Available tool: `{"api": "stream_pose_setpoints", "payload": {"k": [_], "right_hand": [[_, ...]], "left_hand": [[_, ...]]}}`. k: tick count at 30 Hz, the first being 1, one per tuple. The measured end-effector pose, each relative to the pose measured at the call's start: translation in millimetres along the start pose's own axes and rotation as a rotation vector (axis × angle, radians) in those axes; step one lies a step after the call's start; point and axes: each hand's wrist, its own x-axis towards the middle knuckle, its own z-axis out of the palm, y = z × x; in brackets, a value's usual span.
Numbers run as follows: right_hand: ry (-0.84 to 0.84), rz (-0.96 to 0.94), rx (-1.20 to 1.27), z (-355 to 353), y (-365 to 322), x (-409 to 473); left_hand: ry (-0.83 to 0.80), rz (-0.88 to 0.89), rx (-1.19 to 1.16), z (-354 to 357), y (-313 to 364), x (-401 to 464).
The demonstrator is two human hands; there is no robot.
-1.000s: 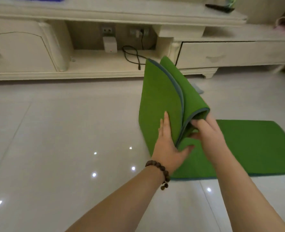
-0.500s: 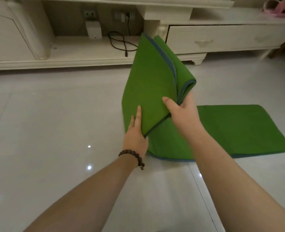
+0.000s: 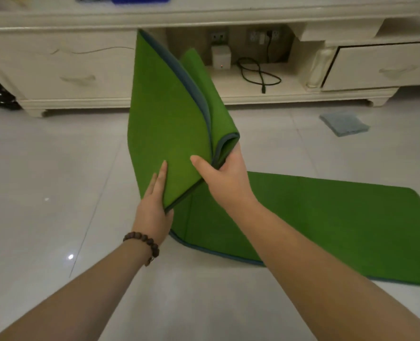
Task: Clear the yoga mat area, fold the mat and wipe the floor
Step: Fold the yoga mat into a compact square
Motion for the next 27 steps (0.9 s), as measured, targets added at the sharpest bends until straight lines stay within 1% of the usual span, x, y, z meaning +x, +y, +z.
{"api": "stream_pose_setpoints", "payload": {"k": [2, 4, 5, 8, 10, 12, 15, 17, 18, 19, 21, 23, 24, 25, 26, 27], "right_hand": [[0.050, -0.035, 0.036, -12.5, 2.7, -11.5], [0.139, -0.013, 0.082, -36.5, 4.8, -22.5], [0.197, 0.034, 0.115, -50.9, 4.5, -27.2], [0.356, 0.269, 0.170, -102.9, 9.7, -37.3], [0.396, 0.374, 0.125, -137.9, 26.6, -45.9], [0.421, 0.423, 0.078, -166.4, 51.6, -58.6], [0.461, 0.479, 0.033, -197.5, 95.9, -81.4], [0.474, 0.546, -0.103, -213.0, 132.1, -94.7], [0.468, 0.593, -0.207, -217.8, 148.3, -99.4], [0.440, 0.644, -0.333, -220.0, 162.1, -102.8], [0.362, 0.698, -0.624, -219.1, 180.5, -104.9], [0.347, 0.605, -0.875, -215.5, 184.8, -103.4], [0.346, 0.542, -0.970, -213.8, 184.2, -102.4], [0.322, 0.516, -1.029, -213.7, 184.3, -101.1], [0.267, 0.549, -1.049, -215.9, 185.5, -99.9], [0.192, 0.622, -1.043, -218.9, 188.2, -99.6]], "left_hand": [[-0.047, 0.058, -0.020, 9.2, -0.6, -4.4], [-0.096, 0.096, 0.002, 26.9, 5.9, -7.1], [-0.120, 0.108, 0.033, 36.9, 9.0, -8.0], [-0.214, 0.186, 0.183, 64.9, 12.9, -10.9], [-0.336, 0.220, 0.333, 82.1, 11.9, -15.6], [-0.465, 0.245, 0.481, 100.4, 10.7, -21.5], [-0.665, 0.294, 0.591, 127.1, 3.3, -29.8], [-0.785, 0.291, 0.658, 140.1, -11.0, -32.9], [-0.808, 0.267, 0.691, 143.0, -18.6, -33.0], [-0.790, 0.191, 0.686, 143.6, -25.4, -32.5], [-0.644, -0.066, 0.578, 140.3, -37.1, -30.5], [-0.471, -0.344, 0.370, 135.4, -46.1, -25.8], [-0.422, -0.451, 0.219, 133.6, -50.6, -23.2], [-0.405, -0.511, 0.088, 132.7, -53.7, -21.3], [-0.411, -0.530, 0.017, 132.0, -55.0, -20.6], [-0.423, -0.532, -0.006, 132.0, -55.5, -20.7]]}}
